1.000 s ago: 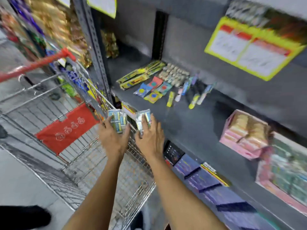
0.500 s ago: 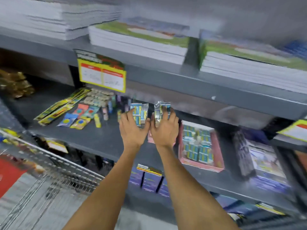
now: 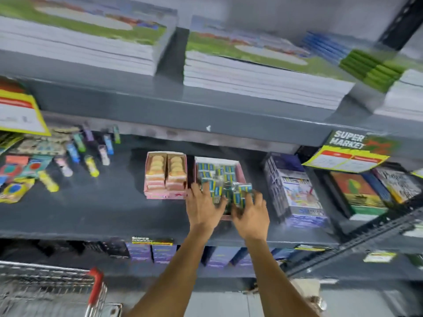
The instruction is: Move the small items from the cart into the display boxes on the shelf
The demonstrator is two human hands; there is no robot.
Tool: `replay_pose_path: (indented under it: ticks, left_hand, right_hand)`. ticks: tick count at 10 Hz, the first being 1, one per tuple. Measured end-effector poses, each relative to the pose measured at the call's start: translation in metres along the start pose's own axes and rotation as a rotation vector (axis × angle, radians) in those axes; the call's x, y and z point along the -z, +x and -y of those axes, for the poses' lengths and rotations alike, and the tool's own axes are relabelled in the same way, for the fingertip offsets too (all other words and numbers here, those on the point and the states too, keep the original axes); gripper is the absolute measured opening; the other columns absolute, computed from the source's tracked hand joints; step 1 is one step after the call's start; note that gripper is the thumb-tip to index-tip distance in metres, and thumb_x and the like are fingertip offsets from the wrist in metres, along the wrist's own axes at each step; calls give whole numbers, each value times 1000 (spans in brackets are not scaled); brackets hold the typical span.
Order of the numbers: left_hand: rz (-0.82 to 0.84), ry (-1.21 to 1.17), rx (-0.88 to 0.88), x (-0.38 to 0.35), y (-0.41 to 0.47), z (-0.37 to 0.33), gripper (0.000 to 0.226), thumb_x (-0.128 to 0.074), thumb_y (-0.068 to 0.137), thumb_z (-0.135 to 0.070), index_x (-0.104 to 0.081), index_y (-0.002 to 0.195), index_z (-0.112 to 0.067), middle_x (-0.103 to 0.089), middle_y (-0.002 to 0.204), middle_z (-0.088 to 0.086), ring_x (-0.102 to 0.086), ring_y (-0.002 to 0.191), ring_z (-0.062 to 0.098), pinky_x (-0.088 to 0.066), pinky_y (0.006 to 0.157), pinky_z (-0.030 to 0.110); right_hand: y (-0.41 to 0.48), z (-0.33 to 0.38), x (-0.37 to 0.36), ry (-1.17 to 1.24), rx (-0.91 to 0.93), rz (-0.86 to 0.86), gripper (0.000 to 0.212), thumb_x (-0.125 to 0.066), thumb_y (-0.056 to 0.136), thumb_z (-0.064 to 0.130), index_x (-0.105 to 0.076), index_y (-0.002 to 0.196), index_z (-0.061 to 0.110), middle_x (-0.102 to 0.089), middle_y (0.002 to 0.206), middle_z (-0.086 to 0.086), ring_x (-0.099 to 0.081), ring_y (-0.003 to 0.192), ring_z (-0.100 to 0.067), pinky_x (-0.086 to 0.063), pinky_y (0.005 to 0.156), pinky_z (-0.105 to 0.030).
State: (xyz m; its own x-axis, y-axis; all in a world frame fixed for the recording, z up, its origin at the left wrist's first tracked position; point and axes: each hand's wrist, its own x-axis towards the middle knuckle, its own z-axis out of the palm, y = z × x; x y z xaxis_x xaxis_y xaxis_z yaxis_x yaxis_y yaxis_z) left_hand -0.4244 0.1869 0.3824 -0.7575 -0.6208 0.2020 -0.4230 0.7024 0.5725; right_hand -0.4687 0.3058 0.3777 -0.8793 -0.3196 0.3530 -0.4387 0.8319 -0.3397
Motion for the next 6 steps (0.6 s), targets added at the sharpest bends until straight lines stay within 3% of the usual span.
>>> replay_pose_path:
  ticks: [2, 4, 5, 6]
  left_hand:
    - [7, 170, 18, -12, -1, 7, 41, -46, 88, -45, -51, 108, -9, -50, 102, 15, -46, 95, 32, -36, 79, 41]
    - [-2, 177, -7, -16, -6, 14, 40, -38, 89, -44, -56, 105, -11, -54, 99, 14, -51, 89, 32, -42, 74, 41]
    - [29, 140, -34, -7, -1, 15, 47, -27, 88, -47, -56, 108, -16, -57, 109, 12, -54, 94, 29, -45, 76, 40]
    - [-97, 67, -124, -2, -10, 20, 42, -30, 89, -45, -54, 112, -19, -55, 118, 10, -49, 104, 25, -40, 84, 37]
  right_hand:
    - [3, 13, -15, -64, -4, 51, 38, -61, 67, 27, -62, 97, 5, -61, 94, -20, -58, 77, -38, -48, 61, -42]
    - [-6, 16, -22, -97, -27, 67, 45, -40, 77, 41, -62, 98, 8, -61, 95, -18, -59, 81, -36, -47, 70, -41]
    - [-3, 17, -23, -41, -38, 54, 43, -37, 86, 40, -60, 103, 8, -61, 97, -18, -58, 82, -37, -48, 73, -42]
    - [-13, 15, -21, 17, -30, -20, 44, -35, 89, 40, -58, 109, 8, -59, 104, -19, -57, 86, -36, -46, 76, -42]
